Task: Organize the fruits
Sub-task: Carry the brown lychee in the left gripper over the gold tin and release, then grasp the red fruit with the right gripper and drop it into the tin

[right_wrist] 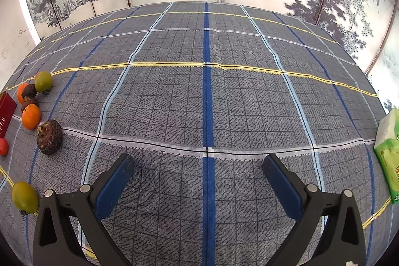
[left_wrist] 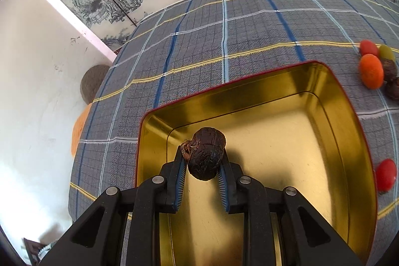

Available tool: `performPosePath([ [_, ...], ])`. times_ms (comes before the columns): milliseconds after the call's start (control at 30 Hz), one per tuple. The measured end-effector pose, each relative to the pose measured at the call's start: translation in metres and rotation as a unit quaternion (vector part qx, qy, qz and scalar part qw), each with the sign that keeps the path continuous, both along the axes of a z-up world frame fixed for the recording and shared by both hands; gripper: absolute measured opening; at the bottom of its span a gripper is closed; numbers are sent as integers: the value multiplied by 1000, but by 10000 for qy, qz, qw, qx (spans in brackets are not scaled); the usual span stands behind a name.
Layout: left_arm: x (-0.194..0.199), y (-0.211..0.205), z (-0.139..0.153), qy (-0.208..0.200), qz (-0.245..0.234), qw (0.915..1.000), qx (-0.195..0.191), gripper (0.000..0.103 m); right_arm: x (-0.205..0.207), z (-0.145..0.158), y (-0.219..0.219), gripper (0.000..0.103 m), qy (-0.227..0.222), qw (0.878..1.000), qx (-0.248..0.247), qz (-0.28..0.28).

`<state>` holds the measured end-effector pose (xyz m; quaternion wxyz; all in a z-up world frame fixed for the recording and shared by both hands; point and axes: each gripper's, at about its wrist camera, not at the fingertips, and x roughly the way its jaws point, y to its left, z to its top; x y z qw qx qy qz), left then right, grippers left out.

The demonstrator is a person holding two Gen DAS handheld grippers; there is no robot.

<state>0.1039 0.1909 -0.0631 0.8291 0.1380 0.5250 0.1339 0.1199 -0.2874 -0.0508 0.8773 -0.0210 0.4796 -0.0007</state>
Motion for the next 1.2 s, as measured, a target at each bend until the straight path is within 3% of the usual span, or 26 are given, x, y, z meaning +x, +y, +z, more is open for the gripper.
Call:
performPosePath([
  [233,8,7,-12,194,105,9998,27,29,3,3,-1,103,-48,9999,39,-114],
  [400,-2,8,-2,-150,-5,9998,123,43,-20,31,-3,93,-638,9973,359,-108],
  [500,-12,8,9,-365,-73,9993,68,55,-32,66,24,93,-1018,9918,663,401],
  [567,-22,7,18,-503,-76,9987,16,55,-46,84,47,93,-1486,9814,726,972],
  [600,-29,7,24,-615,-82,9981,-48,55,-50,93,66,93,-1512,9752,845,1381],
  [733,-63,0,47,-1049,-62,9944,-68,55,-58,101,140,90,-1219,9536,942,2585],
  [767,-72,-1,51,-1169,-16,9931,-76,55,-58,101,149,84,-1034,9494,1090,2756],
  [867,-104,-3,64,-1474,95,9887,-258,55,-67,84,203,67,-659,9334,891,3413],
  [933,-126,-1,71,-1560,192,9864,-490,55,-71,67,239,62,-420,9222,730,3774],
  [1033,-151,-1,77,-1675,220,9841,-540,55,-70,50,264,52,-164,9145,631,3993],
  [1200,-176,4,76,-1620,307,9833,-775,55,-60,30,287,51,70,9104,511,4105],
])
